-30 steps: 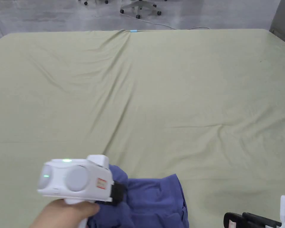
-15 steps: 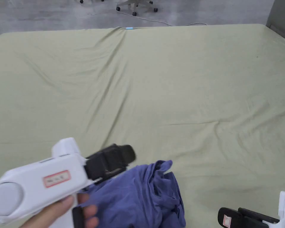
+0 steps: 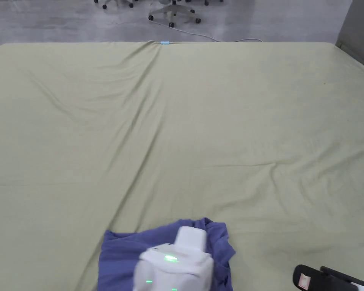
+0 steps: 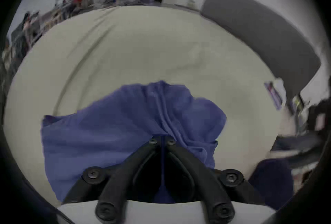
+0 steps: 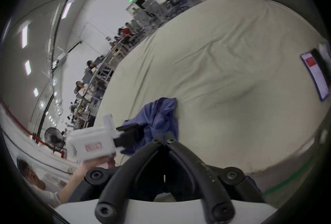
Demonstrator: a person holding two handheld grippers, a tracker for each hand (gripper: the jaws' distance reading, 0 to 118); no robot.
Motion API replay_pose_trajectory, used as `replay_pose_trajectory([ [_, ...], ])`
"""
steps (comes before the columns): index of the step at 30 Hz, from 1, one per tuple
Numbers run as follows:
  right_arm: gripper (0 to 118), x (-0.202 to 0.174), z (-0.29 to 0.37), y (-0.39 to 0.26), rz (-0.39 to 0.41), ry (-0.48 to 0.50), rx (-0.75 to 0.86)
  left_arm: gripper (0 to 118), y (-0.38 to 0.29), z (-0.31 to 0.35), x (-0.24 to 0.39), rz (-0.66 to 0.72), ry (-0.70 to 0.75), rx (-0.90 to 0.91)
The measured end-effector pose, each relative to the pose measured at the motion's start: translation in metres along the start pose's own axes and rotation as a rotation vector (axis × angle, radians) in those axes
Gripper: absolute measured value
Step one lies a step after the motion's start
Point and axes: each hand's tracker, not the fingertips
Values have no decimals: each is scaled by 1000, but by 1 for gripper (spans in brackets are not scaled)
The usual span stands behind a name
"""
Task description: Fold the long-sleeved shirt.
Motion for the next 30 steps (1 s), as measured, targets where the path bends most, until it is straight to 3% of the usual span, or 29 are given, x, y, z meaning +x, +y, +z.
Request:
replay_pose_trajectory([
  [3,3,11,13,4,-55,-27,42,2,1,3,46,-98,8,63],
  [4,3,14,18,4,-64,-39,54,2,3,9,58,-132,-54,61],
  [7,2,19,26,8,-87,-75,71,1,2,27,67,-32,-385,-20],
  [9,2,17,27,12,-101,-82,81,1,-7,46,64,-2,-484,-18],
  [11,2,6,22,19,-81,-72,80,1,-13,70,38,37,-553,41],
  [14,2,-25,5,26,26,-11,24,1,-23,101,-35,240,-614,77],
  [16,2,-45,-21,33,107,41,-30,1,-33,113,-90,378,-550,79],
  [19,3,-82,-79,42,196,106,-172,2,-46,123,-159,479,-309,79],
  [22,3,-99,-133,36,184,103,-283,2,-59,125,-201,562,-196,46],
  [24,3,-98,-174,39,261,4,-342,2,-65,124,-221,637,-192,23],
  [27,3,-80,-225,28,440,-297,-455,2,-71,122,-229,690,-199,26],
  [28,3,-66,-236,21,450,-285,-471,2,-70,119,-230,698,-201,20],
  [30,3,-49,-231,25,361,-129,-387,3,-71,115,-228,707,-210,13],
])
